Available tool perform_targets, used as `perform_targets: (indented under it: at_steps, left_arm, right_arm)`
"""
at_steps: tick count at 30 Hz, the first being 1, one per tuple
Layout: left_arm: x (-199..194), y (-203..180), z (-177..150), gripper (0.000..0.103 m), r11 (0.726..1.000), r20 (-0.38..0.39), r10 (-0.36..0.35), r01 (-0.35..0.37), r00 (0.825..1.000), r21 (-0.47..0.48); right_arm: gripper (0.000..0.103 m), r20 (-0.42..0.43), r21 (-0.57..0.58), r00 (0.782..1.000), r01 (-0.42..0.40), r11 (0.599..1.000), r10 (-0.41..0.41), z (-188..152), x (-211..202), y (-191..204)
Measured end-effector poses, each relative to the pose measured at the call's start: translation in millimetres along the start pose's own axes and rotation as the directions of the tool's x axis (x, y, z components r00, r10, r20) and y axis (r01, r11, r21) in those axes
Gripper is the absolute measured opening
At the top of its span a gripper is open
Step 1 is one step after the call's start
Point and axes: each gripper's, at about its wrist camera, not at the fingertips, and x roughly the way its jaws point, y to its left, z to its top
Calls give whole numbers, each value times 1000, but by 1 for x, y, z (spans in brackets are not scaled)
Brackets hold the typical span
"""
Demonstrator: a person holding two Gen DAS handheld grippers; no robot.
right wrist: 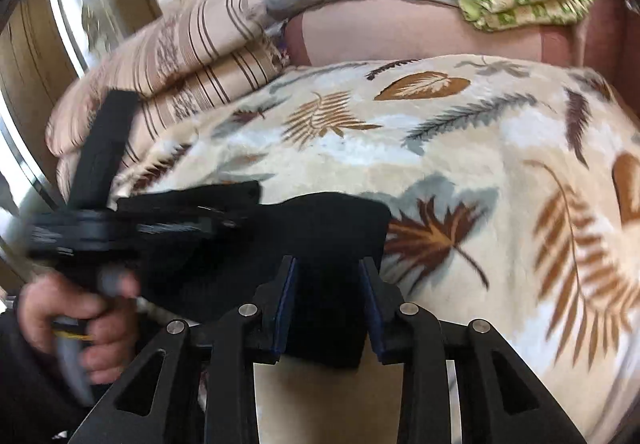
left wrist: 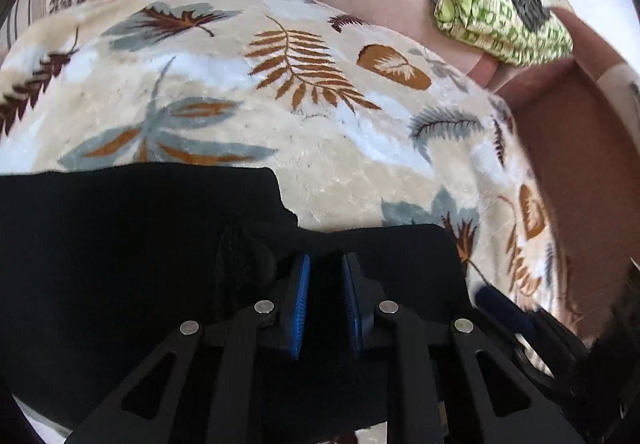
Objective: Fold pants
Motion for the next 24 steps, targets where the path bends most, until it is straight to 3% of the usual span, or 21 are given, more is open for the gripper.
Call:
perform_targets:
  at_steps: [3, 5, 7, 12, 16, 19, 24]
  left_arm:
    - [1, 1, -1, 18, 1000, 7, 6, -6, 1000, 7]
    - [3, -2, -4, 21, 999, 18, 33, -33, 999, 32]
    - [4, -11, -6, 24, 995, 30, 60, -62, 998, 72]
    - [1, -29, -16, 71, 987, 26, -14, 10, 1000, 162]
    - [3, -31, -15, 75, 984, 15, -14, 11, 1000, 180]
    - [2, -20, -10, 75, 989, 14, -67, 65, 998, 131]
    - [3, -12, -10, 75, 990, 26, -98, 94, 995, 107]
  right_arm:
    - [25, -10, -9, 998, 55, 998, -55, 17, 28, -6]
    - [26, -62, -23, 997, 44, 999, -45, 16, 49, -10]
    - [26, -56, -58, 997, 41, 997, -44, 12, 57, -12]
    - [25, -26, 33, 1000, 2, 999, -1, 12, 33, -22]
    - [28, 52, -21, 998, 47, 999, -46, -17, -15, 6]
    - [29, -36, -62, 993, 113, 992, -116, -38, 1, 21]
    - [30, -25, -42, 993, 115, 992, -116, -38, 5, 17]
